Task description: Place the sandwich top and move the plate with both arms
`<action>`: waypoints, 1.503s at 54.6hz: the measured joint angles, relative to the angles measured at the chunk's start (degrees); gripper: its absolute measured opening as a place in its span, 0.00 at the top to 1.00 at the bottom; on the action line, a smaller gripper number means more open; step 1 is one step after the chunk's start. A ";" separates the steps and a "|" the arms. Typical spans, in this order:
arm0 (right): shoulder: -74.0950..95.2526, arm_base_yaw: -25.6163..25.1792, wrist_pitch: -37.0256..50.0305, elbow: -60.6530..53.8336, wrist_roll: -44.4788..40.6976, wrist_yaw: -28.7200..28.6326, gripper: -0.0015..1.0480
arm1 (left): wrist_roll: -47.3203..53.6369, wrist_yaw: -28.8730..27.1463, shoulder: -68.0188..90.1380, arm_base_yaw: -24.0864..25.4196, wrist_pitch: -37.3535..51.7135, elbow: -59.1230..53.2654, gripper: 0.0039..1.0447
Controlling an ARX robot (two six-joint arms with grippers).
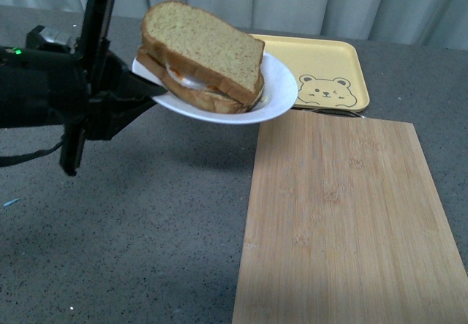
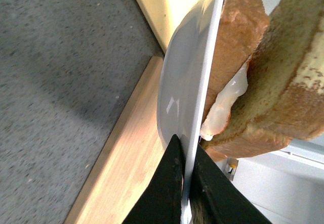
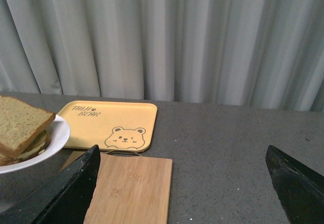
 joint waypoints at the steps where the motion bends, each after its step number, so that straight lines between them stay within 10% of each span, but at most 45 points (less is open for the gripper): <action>1: 0.00 0.00 0.00 0.00 -0.02 0.00 0.09 | -0.35 -0.11 0.52 -0.13 -0.07 0.74 0.97; 19: 0.00 0.00 0.00 0.00 -0.02 0.00 0.09 | -8.94 -1.01 21.20 -4.17 -7.43 30.99 0.97; 54: 0.00 0.00 0.00 0.00 0.00 0.00 0.09 | -9.66 -1.75 35.41 -7.45 -11.37 47.12 0.97; 82: 0.00 0.00 0.00 0.00 -0.02 0.00 0.09 | 10.21 -9.64 20.81 -7.56 -17.27 32.96 0.23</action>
